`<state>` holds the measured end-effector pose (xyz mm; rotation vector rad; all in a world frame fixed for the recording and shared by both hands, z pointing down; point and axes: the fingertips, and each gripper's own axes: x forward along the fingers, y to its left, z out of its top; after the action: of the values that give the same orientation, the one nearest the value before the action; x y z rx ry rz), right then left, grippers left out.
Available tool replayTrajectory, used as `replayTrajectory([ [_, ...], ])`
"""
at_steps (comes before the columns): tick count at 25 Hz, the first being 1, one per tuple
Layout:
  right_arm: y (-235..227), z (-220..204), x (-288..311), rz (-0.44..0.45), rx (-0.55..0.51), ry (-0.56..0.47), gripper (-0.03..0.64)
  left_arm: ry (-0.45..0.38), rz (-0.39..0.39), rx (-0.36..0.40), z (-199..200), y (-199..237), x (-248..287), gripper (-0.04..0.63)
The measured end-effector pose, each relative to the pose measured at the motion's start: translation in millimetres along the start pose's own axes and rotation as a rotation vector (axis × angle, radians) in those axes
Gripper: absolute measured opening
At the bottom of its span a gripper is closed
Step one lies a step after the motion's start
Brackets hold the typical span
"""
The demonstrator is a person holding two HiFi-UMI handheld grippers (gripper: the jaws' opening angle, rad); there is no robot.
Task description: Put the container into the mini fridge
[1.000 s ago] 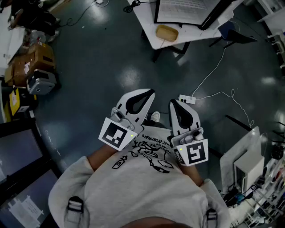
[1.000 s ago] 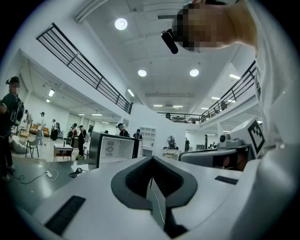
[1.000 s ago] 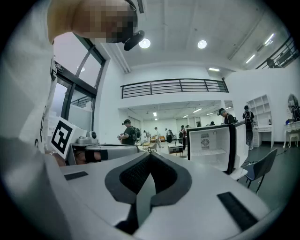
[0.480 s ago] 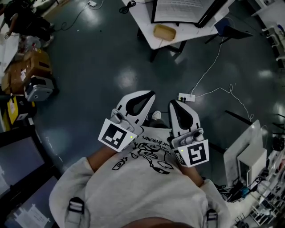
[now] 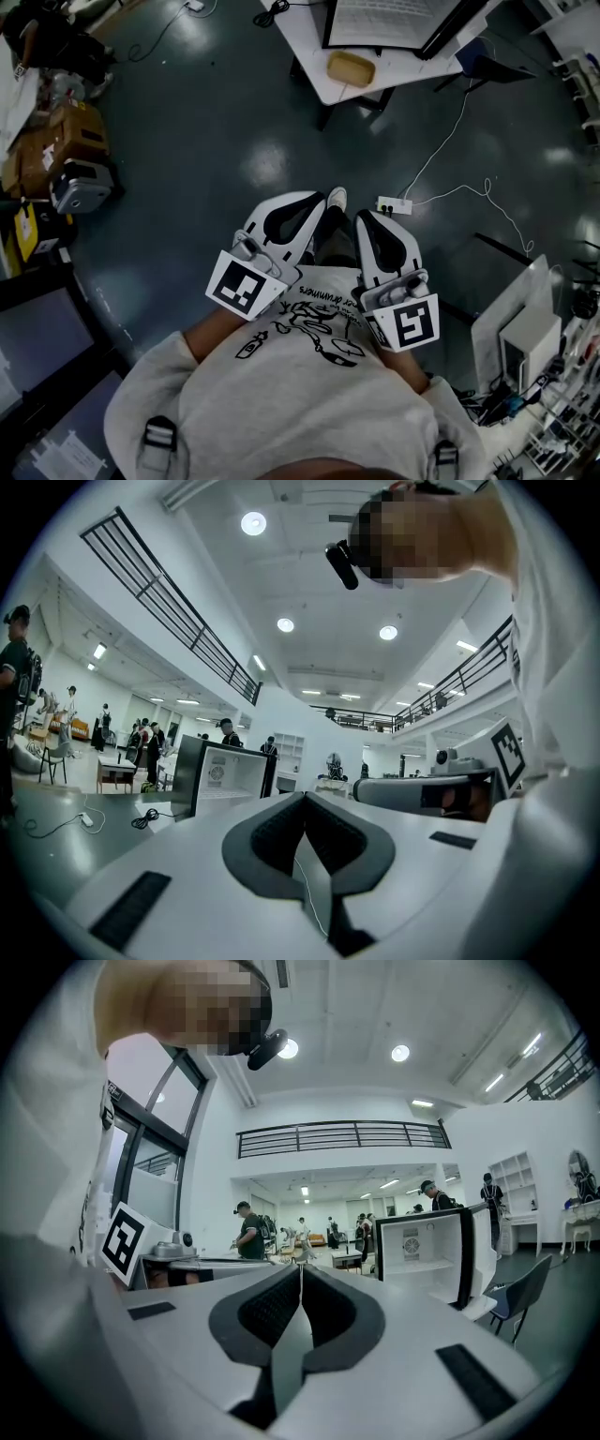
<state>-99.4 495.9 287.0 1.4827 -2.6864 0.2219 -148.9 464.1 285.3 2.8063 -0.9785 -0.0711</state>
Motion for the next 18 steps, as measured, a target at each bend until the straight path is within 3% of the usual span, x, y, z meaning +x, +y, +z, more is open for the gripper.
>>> replayTrajectory([
  [9,-23.8,12.6,21.5,0.012,-0.026,-0.056,0.028,-0.007,0.004,0.003,5.1,18.4,26.3,0.014],
  [18,-79.8,16.3,45.6,-0.012,-0.03,-0.036,0.028,-0.001,-0.015,0.003,8.4,36.0,81.4,0.014],
])
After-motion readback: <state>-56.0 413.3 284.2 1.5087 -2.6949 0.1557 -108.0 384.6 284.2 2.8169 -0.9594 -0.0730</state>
